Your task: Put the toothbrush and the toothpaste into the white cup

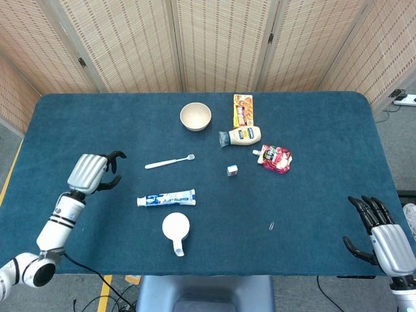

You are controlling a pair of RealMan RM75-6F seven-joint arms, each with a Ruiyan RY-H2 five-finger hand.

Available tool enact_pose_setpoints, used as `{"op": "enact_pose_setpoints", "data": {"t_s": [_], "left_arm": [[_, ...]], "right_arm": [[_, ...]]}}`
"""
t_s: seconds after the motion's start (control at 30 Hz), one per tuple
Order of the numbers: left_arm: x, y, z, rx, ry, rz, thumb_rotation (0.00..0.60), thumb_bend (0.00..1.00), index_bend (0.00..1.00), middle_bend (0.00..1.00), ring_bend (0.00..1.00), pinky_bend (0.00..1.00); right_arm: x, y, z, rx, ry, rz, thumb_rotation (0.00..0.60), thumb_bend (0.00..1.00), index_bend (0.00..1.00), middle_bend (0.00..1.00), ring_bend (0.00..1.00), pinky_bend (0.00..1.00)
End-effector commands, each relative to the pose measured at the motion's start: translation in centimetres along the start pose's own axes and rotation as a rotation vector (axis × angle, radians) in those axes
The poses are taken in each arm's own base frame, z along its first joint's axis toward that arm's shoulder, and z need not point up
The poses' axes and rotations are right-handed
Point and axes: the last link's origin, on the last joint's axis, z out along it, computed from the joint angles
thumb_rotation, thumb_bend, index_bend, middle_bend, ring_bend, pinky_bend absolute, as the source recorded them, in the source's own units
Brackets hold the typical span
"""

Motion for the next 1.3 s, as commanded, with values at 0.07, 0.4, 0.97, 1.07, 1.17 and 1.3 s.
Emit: {"op": "enact_pose_setpoints", "data": {"t_s": [0.07, 0.4, 0.97, 1.07, 1.17, 1.3], "left_arm": [[-0.8, 1.3, 4.1, 0.013, -0.059, -0.039, 0.600, 0.38, 0.36, 0.79, 0.72, 0.90], [-3.1, 3.1, 8.8, 0.063, -0.160, -0.074, 0.600, 0.38, 0.37, 0.92, 0.84, 0.97], [-7.1, 5.7, 12.3, 0.148, -0.321, -0.052, 0.600, 0.37, 0.37, 0.96, 0.88, 1.00], [-7.5, 6.3, 12.7, 0.145, -0.336, -0.033, 0.600, 0.37, 0.37, 0.97, 0.88, 1.00], [-8.0, 6.7, 13.0, 0.149, -0.353, -0.012, 0.600, 0.37, 0.37, 0.97, 0.88, 1.00], [-8.4, 6.8, 13.5, 0.173, -0.379, -0.013, 0.600, 0.37, 0.36, 0.97, 0.88, 1.00]], "right_arm": [[0.0, 0.0, -0.1, -0.003, -0.003, -0.002, 0.600, 0.24, 0.06, 0.14, 0.09, 0.08], [0.1, 0.0, 0.1, -0.012, -0.007, -0.006, 0.600, 0.24, 0.06, 0.14, 0.09, 0.08], [0.2, 0.2, 0.3, -0.031, -0.012, -0.013, 0.600, 0.24, 0.06, 0.14, 0.10, 0.08], [0.2, 0.2, 0.4, -0.033, -0.014, -0.015, 0.600, 0.24, 0.06, 0.14, 0.10, 0.08], [0.2, 0.3, 0.4, -0.037, -0.015, -0.015, 0.600, 0.25, 0.06, 0.14, 0.10, 0.08], [0.2, 0.5, 0.4, -0.046, -0.019, -0.016, 0.600, 0.25, 0.06, 0.14, 0.10, 0.08]]}}
